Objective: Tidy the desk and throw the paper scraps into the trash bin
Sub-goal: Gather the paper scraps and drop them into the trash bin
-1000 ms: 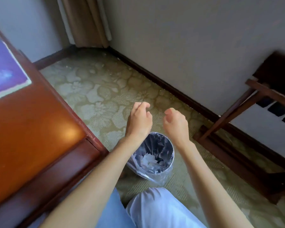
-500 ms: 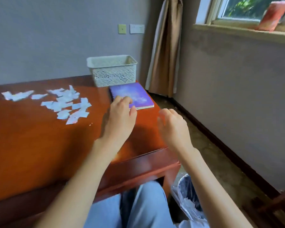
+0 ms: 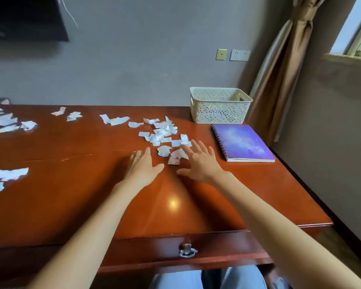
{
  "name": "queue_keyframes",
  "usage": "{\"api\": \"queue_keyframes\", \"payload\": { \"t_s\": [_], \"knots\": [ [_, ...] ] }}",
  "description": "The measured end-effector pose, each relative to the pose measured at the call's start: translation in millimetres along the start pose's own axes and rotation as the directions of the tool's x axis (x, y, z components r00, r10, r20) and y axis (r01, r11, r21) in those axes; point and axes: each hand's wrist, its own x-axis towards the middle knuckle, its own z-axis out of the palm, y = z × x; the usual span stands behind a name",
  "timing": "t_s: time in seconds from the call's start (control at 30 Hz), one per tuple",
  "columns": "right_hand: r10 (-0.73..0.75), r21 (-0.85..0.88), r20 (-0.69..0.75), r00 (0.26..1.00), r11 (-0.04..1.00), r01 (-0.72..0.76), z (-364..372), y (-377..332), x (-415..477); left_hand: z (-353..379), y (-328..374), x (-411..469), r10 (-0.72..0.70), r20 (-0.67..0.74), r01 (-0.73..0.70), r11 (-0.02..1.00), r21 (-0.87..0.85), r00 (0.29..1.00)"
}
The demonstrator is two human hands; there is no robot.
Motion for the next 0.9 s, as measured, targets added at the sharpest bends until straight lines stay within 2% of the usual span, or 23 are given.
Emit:
{"api": "queue_keyframes", "payload": {
  "t_s": [0.13,0.37,0.47,0.57,0.77,0.9],
  "knots": [
    [0.048,0.099,0.106,0.993,0.993,-0.058,-4.1,-1.1,35.1,-6.1,-10.7,36.8,0.002,0.001,-0.002,1.000,0.007,1.000],
    [0.100,0.084,0.253,0.962,0.989,-0.125,0.4,1.7,82.6,-9.2,-15.0,101.5,0.081,0.024,-0.082,0.996,0.037,0.996],
    [0.095,0.121,0.310,0.946,0.983,-0.138,-1.0,5.3,95.3,-5.6,-5.7,120.0,0.103,0.036,-0.104,0.994,0.038,0.994],
    [0.052,0.136,0.352,0.934,0.985,-0.106,-1.3,8.3,106.1,2.8,-1.7,131.7,0.117,0.099,-0.128,0.986,0.111,0.988],
    [-0.048,0.281,0.275,0.960,0.959,-0.033,1.2,13.9,111.5,4.2,-0.6,122.1,0.250,0.095,-0.264,0.948,0.179,0.964],
    [-0.052,0.271,0.195,0.979,0.963,-0.003,15.9,15.0,101.1,-1.2,-12.5,100.1,0.285,0.157,-0.322,0.887,0.331,0.946]
  ]
}}
